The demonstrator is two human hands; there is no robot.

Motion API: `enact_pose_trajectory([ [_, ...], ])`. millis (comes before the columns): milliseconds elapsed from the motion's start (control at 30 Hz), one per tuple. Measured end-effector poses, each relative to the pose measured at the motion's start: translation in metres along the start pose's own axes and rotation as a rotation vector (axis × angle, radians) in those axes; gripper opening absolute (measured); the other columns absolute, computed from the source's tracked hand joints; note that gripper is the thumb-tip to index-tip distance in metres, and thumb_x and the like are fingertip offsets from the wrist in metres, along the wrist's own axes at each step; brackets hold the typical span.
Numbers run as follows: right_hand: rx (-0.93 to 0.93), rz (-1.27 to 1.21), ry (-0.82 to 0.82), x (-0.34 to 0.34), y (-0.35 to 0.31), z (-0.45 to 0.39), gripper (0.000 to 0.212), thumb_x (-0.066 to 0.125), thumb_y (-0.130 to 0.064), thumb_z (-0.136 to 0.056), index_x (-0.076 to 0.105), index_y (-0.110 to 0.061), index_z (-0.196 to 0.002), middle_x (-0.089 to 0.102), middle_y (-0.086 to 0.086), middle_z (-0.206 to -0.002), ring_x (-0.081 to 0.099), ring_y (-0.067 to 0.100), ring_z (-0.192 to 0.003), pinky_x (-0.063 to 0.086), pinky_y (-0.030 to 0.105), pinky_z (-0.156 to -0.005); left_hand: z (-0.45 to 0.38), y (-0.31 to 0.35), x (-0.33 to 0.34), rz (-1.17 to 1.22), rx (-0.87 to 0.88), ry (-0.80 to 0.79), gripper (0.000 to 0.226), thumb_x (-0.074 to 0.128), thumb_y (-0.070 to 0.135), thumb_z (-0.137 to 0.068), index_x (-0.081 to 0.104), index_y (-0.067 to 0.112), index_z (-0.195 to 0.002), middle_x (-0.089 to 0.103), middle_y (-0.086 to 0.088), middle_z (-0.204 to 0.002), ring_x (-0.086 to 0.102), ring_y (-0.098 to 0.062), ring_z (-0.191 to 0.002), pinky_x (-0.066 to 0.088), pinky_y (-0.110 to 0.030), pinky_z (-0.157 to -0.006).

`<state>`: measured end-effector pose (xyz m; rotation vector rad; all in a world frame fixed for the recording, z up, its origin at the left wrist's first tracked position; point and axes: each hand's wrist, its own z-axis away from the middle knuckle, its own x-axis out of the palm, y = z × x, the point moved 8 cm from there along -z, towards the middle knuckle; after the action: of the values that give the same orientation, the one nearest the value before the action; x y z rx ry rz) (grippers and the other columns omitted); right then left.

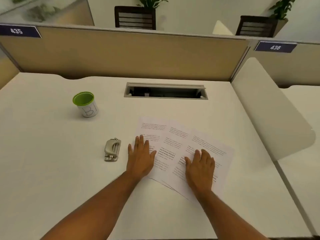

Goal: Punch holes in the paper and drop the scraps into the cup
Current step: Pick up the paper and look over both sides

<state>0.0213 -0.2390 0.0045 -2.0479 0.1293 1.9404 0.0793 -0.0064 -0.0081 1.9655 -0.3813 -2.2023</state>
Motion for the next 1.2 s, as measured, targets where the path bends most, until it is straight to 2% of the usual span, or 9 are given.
enact_pose_trajectory([
  [100,0.041,-0.037,0.009,0.003,0.002,0.002,0.057,0.049,-0.042,-0.1,0.049,0.0,-0.138,0.051,0.024,-0.144,0.042,0.041,-0.136,0.031,0.056,-0.116,0.002,-0.004,0.01,0.027,-0.052,-0.064,0.063,0.026,0.051,-0.101,0.025,0.014,-0.152,0.006,-0.013,-0.166,-0.002,-0.028,-0.153,0.004,-0.055,-0.12],
  [167,-0.007,-0.068,-0.044,0.011,-0.009,0.001,0.061,0.044,-0.044,-0.102,0.041,-0.003,-0.146,0.043,0.021,-0.153,0.034,0.038,-0.144,0.024,0.053,-0.121,0.003,0.0,0.013,0.09,-0.021,-0.079,0.059,0.029,0.048,-0.102,0.029,0.014,-0.15,0.011,-0.011,-0.165,0.002,-0.026,-0.153,0.005,-0.054,-0.121],
  [267,-0.116,-0.143,-0.141,0.025,-0.035,-0.006,0.066,0.034,-0.048,-0.104,0.024,-0.009,-0.156,0.024,0.012,-0.165,0.017,0.028,-0.153,0.01,0.045,-0.126,0.006,0.012,0.005,0.129,0.031,0.0,0.05,0.037,0.04,-0.102,0.042,0.012,-0.142,0.03,-0.011,-0.159,0.02,-0.026,-0.149,0.017,-0.051,-0.121],
  [333,-0.122,-0.18,-0.128,0.023,-0.046,-0.011,0.065,0.034,-0.047,-0.105,0.023,-0.01,-0.157,0.022,0.011,-0.166,0.016,0.027,-0.154,0.01,0.044,-0.126,0.006,0.01,-0.004,0.131,-0.033,0.09,0.049,0.043,0.038,-0.1,0.046,0.008,-0.138,0.041,-0.015,-0.152,0.033,-0.03,-0.142,0.028,-0.049,-0.117],
  [533,0.18,-0.141,0.038,0.007,-0.003,-0.014,0.058,0.049,-0.04,-0.101,0.045,0.0,-0.143,0.032,0.029,-0.157,0.025,0.042,-0.147,0.02,0.055,-0.121,-0.007,0.005,-0.012,0.126,-0.28,0.082,0.065,0.052,0.055,-0.09,0.044,0.008,-0.133,0.047,-0.013,-0.136,0.041,-0.031,-0.126,0.04,-0.047,-0.098],
  [667,0.326,-0.164,0.011,0.012,0.009,-0.005,0.058,0.05,-0.042,-0.099,0.045,0.0,-0.14,0.035,0.032,-0.153,0.026,0.046,-0.145,0.022,0.057,-0.119,-0.01,0.016,-0.006,0.089,-0.329,0.022,0.074,0.057,0.064,-0.082,0.043,0.009,-0.129,0.044,-0.013,-0.132,0.039,-0.03,-0.123,0.042,-0.046,-0.093],
  [867,0.22,-0.241,-0.051,0.018,-0.031,-0.004,0.062,0.044,-0.047,-0.102,0.038,-0.006,-0.148,0.031,0.026,-0.158,0.024,0.04,-0.147,0.021,0.052,-0.12,-0.013,0.031,0.0,0.161,-0.336,-0.002,0.073,0.065,0.058,-0.08,0.041,0.012,-0.132,0.043,-0.013,-0.135,0.04,-0.03,-0.124,0.043,-0.046,-0.096],
  [1033,0.16,-0.285,-0.066,0.017,-0.032,-0.008,0.059,0.047,-0.042,-0.102,0.036,-0.009,-0.15,0.033,0.02,-0.158,0.028,0.036,-0.146,0.027,0.049,-0.117,-0.007,0.02,-0.003,0.051,-0.394,0.021,0.071,0.069,0.054,-0.079,0.042,0.011,-0.128,0.044,-0.013,-0.132,0.041,-0.029,-0.122,0.044,-0.043,-0.093],
  [1200,0.057,-0.246,-0.118,0.022,-0.048,-0.001,0.056,0.049,-0.035,-0.102,0.034,-0.011,-0.15,0.034,0.018,-0.158,0.034,0.036,-0.142,0.035,0.048,-0.112,-0.015,0.025,-0.005,0.074,-0.392,-0.046,0.057,0.072,0.032,-0.082,0.043,0.009,-0.125,0.046,-0.015,-0.13,0.045,-0.03,-0.119,0.048,-0.041,-0.091],
])
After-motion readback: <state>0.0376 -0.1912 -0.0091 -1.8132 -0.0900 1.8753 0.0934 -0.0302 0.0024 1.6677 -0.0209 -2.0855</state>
